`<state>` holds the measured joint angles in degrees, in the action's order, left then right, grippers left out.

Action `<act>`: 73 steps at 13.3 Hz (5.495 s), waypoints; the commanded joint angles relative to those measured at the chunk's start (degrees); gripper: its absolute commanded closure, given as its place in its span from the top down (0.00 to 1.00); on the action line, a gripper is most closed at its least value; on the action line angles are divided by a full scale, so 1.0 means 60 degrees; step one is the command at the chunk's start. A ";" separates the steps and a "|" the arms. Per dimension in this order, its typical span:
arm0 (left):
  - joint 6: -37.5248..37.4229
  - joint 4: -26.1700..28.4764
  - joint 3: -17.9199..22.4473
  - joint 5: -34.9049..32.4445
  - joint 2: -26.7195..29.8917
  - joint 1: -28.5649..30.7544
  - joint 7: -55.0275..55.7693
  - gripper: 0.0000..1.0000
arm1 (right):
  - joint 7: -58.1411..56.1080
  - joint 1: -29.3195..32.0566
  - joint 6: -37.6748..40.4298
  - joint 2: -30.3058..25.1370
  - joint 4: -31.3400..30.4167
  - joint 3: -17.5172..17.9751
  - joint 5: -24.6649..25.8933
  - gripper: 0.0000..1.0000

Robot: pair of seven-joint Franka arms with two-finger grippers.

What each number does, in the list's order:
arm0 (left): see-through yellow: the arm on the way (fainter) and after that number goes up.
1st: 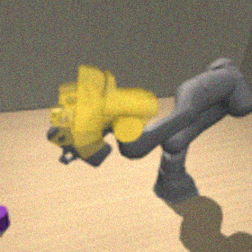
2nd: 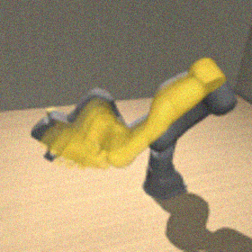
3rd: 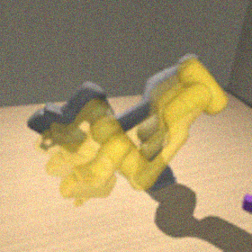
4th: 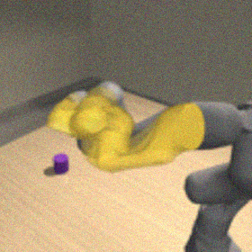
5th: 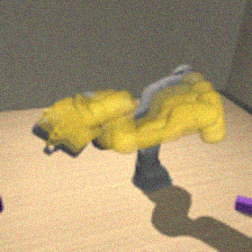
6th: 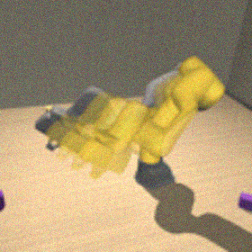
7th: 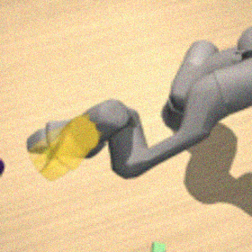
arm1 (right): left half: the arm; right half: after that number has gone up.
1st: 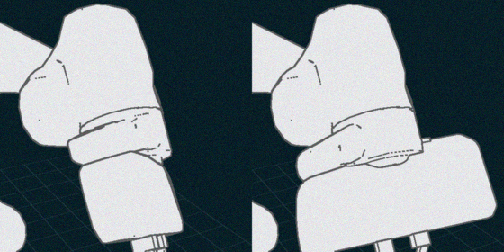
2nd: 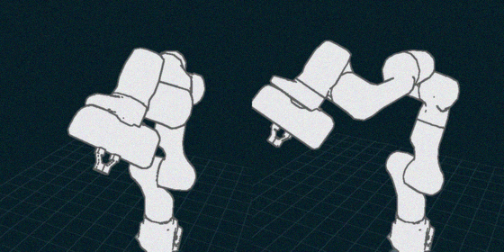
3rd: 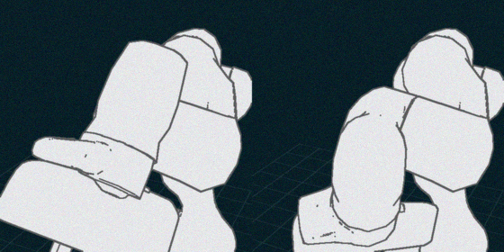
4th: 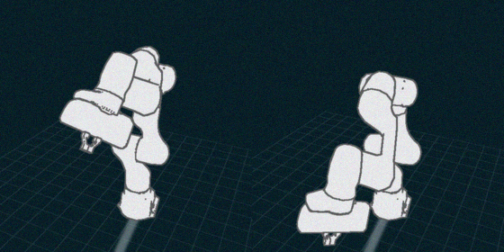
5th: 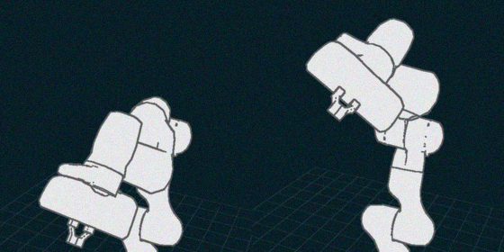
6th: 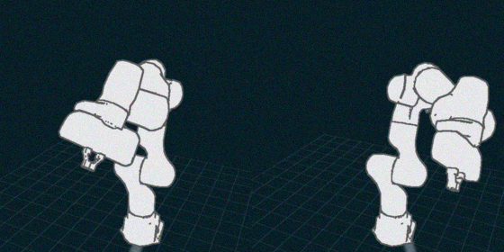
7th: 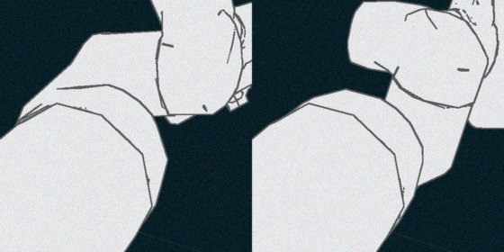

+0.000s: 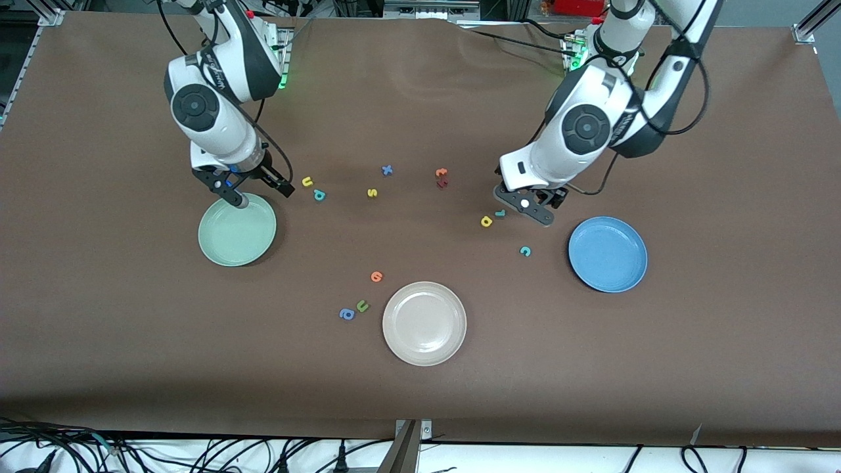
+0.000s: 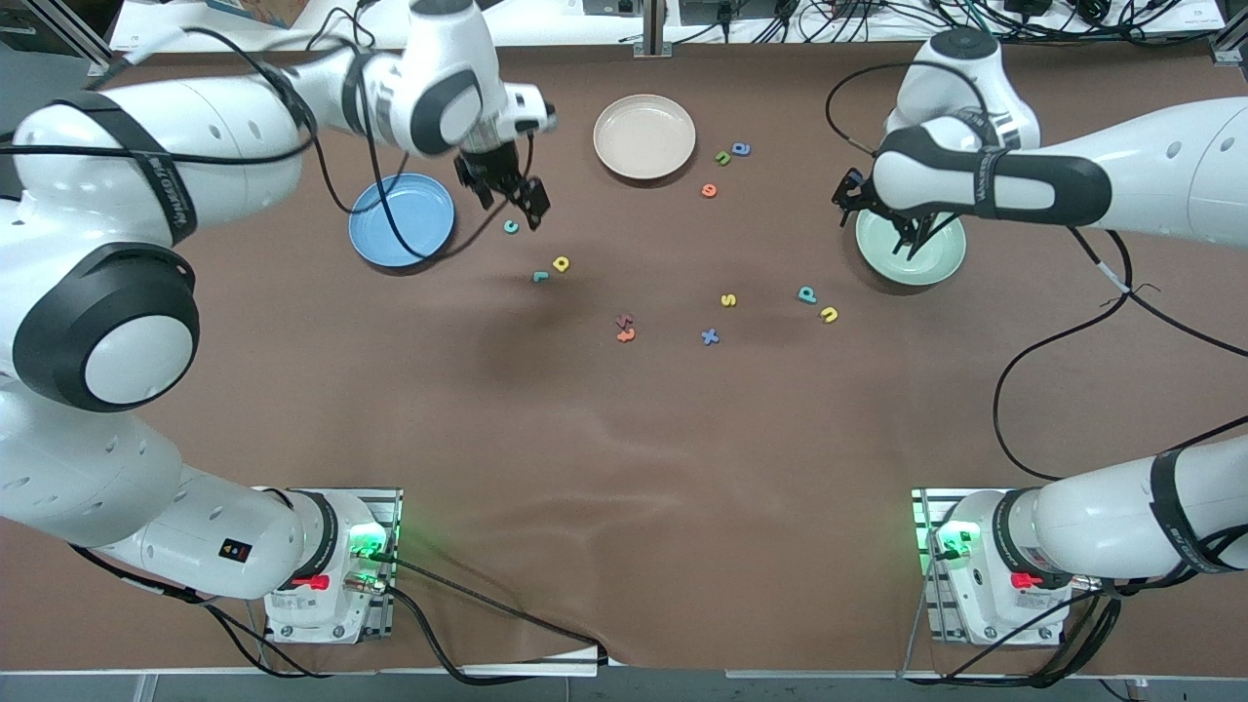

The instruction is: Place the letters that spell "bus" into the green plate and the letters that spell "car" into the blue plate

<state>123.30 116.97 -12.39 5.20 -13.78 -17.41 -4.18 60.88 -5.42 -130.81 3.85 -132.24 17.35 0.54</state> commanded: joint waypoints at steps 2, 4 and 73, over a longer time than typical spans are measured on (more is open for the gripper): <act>0.1301 0.0397 -0.0162 -0.0730 -0.0879 -0.0057 -0.0388 1.00 | 0.1056 0.0038 -0.1806 0.0484 -0.0751 0.0476 -0.0105 0.98; 0.1903 0.0455 -0.0162 -0.1304 -0.1321 -0.0276 -0.0388 0.99 | 0.1454 0.0024 -0.2846 0.0967 -0.0942 0.0668 -0.0076 0.98; -0.5184 -0.5580 -0.2123 -0.0764 -0.1088 0.3532 -0.0291 1.00 | -0.5284 0.0082 -0.1252 0.1466 -0.0342 -0.3434 0.0144 0.00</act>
<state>93.17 83.66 -23.72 0.40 -20.93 3.63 -12.31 29.91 -4.56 -135.43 10.07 -134.83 -3.52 1.29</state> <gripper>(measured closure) 0.000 0.740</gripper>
